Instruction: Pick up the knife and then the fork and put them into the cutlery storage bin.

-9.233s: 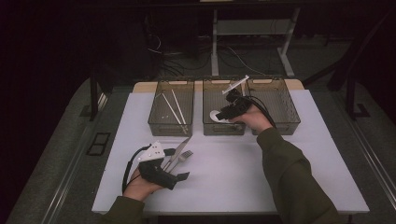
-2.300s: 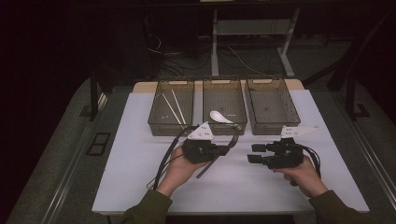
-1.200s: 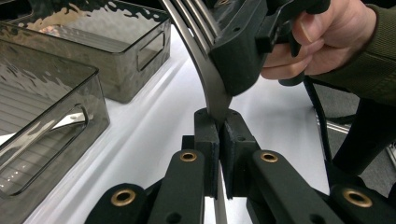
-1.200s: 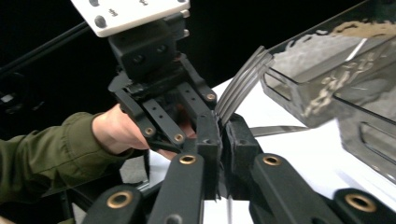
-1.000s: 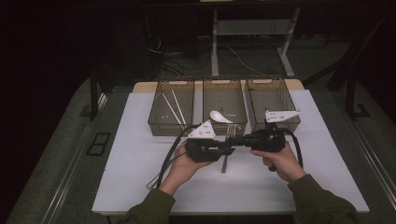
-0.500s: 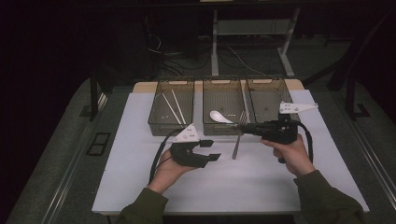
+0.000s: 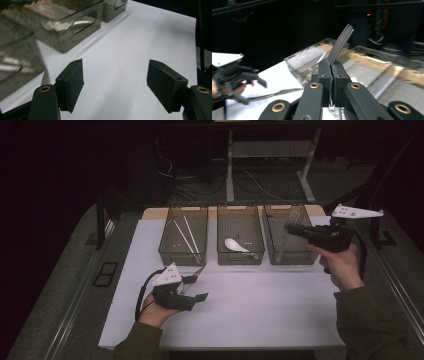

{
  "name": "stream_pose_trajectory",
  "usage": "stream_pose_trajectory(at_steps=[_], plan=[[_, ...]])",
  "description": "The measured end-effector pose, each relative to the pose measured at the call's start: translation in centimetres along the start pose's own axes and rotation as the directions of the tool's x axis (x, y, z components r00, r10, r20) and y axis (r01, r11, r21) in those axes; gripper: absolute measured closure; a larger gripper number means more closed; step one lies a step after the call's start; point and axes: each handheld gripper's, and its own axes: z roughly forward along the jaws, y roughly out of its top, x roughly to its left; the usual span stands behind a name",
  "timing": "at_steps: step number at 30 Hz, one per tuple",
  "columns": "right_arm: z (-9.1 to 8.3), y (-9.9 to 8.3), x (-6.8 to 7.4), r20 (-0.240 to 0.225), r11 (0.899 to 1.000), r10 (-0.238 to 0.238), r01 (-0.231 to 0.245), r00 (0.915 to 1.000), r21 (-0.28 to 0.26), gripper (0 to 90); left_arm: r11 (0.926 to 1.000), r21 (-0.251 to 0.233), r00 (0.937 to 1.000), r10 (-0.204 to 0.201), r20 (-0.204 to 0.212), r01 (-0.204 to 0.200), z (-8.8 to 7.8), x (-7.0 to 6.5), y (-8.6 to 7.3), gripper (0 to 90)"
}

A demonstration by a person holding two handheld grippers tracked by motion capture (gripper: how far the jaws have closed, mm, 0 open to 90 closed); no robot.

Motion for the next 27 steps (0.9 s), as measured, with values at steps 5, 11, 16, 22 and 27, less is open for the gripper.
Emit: stream_pose_trajectory(at_steps=[5,11,16,22,27], plan=[[-0.8,1.2,-1.8,0.102,1.0,-0.018,0.016,0.9946,0.021,87.4,0.9998,-0.002,0.9995,-0.018,-0.027,0.018,-0.8,0.3,-1.1,21.9],[-1.4,1.8,-4.1,0.202,0.999,-0.007,0.0,0.9793,0.037,87.4,0.9998,-0.008,0.999,-0.02,-0.041,0.02,-0.7,0.4,-1.1,16.8],[-1.2,1.4,-5.9,0.282,0.994,-0.011,-0.02,0.9594,0.107,87.3,0.9998,-0.006,0.9989,-0.021,-0.041,0.021,-0.7,0.4,-1.2,16.5],[-0.2,-0.2,-8.1,0.341,0.979,0.01,-0.079,0.94,0.189,87.3,0.9998,-0.007,0.9991,-0.019,-0.038,0.019,-0.8,0.4,-1.2,16.5],[1.2,-1.3,-9.5,0.361,0.965,0.021,-0.113,0.9324,0.236,87.3,0.9998,-0.004,0.9992,-0.018,-0.037,0.018,-0.8,0.5,-1.2,16.4]])
